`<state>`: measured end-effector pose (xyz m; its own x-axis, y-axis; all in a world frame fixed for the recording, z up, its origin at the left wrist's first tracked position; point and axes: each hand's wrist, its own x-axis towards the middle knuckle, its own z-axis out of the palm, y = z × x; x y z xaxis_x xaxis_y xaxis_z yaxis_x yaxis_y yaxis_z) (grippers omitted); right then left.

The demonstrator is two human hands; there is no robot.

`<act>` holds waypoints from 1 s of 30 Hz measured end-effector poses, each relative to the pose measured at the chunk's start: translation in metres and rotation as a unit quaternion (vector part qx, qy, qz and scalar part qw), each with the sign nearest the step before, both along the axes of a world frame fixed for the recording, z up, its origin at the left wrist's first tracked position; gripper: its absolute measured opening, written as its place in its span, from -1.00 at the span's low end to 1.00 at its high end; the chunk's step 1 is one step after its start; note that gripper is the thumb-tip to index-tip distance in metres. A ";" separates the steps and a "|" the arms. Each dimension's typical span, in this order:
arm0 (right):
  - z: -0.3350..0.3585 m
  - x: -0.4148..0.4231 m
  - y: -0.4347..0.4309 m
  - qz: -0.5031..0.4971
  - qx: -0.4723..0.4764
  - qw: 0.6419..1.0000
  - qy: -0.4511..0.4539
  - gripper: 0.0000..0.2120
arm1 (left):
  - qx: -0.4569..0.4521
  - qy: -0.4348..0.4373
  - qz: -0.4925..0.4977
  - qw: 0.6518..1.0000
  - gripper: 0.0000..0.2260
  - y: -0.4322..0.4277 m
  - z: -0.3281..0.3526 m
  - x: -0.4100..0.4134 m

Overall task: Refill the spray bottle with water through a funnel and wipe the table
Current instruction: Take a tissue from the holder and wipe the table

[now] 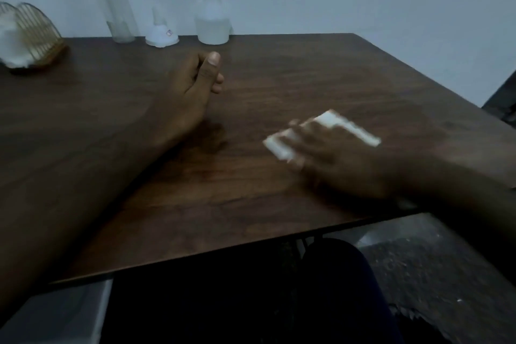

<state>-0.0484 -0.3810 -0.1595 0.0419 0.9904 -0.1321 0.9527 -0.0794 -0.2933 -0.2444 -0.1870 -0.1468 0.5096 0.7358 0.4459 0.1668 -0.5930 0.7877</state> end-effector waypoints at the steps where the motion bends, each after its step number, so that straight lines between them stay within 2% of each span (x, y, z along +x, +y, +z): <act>1: 0.008 0.021 0.011 -0.076 -0.014 0.997 0.010 -0.33 | 0.001 0.000 0.014 1.000 -0.59 0.002 0.001 -0.002; 3: 0.024 0.056 0.037 -0.242 -0.045 0.969 -0.009 -0.30 | -0.003 -0.006 0.041 0.999 -0.58 0.009 0.002 -0.005; 4: 0.028 0.055 0.048 -0.245 -0.068 0.966 -0.048 -0.34 | -0.008 -0.008 0.050 0.999 -0.56 0.012 0.001 -0.006; 6: 0.020 0.019 0.064 -0.107 -0.072 0.982 -0.138 -0.36 | -0.024 -0.014 0.061 0.998 -0.54 0.017 0.000 -0.004; 7: 0.010 -0.010 0.066 -0.029 -0.056 0.987 -0.148 -0.34 | -0.031 -0.021 0.066 0.997 -0.54 0.018 0.000 -0.004; 10: -0.011 -0.078 0.058 0.150 0.004 0.987 -0.053 -0.28 | -0.034 -0.047 0.075 0.996 -0.60 0.023 -0.002 -0.006; 11: -0.011 -0.079 0.060 0.182 0.000 0.982 -0.054 -0.29 | -0.032 -0.049 0.076 0.995 -0.63 0.024 -0.002 -0.008; 12: -0.007 -0.065 0.069 0.178 -0.006 0.982 -0.059 -0.33 | -0.030 -0.046 0.077 0.995 -0.66 0.026 -0.003 -0.011; 14: 0.006 -0.021 0.093 0.043 -0.025 0.997 -0.051 -0.41 | -0.025 -0.031 0.081 0.996 -0.68 0.028 -0.002 -0.014; 16: 0.023 0.018 0.114 -0.114 -0.064 0.989 -0.066 -0.39 | -0.020 -0.018 0.086 0.996 -0.67 0.031 -0.001 -0.015; 17: 0.025 0.023 0.119 -0.137 -0.078 0.984 -0.086 -0.35 | -0.018 -0.018 0.087 0.996 -0.65 0.033 -0.001 -0.015; 19: 0.015 -0.002 0.119 -0.074 -0.073 0.985 -0.135 -0.23 | -0.010 -0.017 0.089 0.996 -0.59 0.036 -0.002 -0.014; 21: -0.003 -0.041 0.115 0.040 -0.033 0.994 -0.100 -0.16 | -0.008 -0.020 0.094 0.995 -0.51 0.038 -0.005 -0.012; 22: -0.009 -0.056 0.114 0.088 -0.020 0.993 -0.072 -0.19 | -0.014 -0.021 0.097 0.995 -0.47 0.039 -0.006 -0.011; 24: -0.009 -0.052 0.124 0.161 -0.006 0.984 -0.081 -0.30 | -0.026 -0.008 0.099 0.995 -0.46 0.040 -0.007 -0.010; 25: -0.003 -0.037 0.134 0.141 -0.010 0.986 -0.084 -0.35 | -0.025 0.002 0.094 0.995 -0.49 0.040 -0.007 -0.010; 27: 0.012 0.003 0.151 0.009 -0.034 0.996 -0.082 -0.37 | -0.021 0.011 0.087 0.996 -0.53 0.041 -0.007 -0.011; 29: 0.023 0.033 0.164 -0.137 -0.061 0.985 -0.089 -0.33 | -0.023 0.009 0.091 0.996 -0.52 0.045 -0.008 -0.011; 30: 0.024 0.029 0.167 -0.152 -0.065 0.980 -0.108 -0.30 | -0.020 0.007 0.098 0.995 -0.51 0.049 -0.008 -0.011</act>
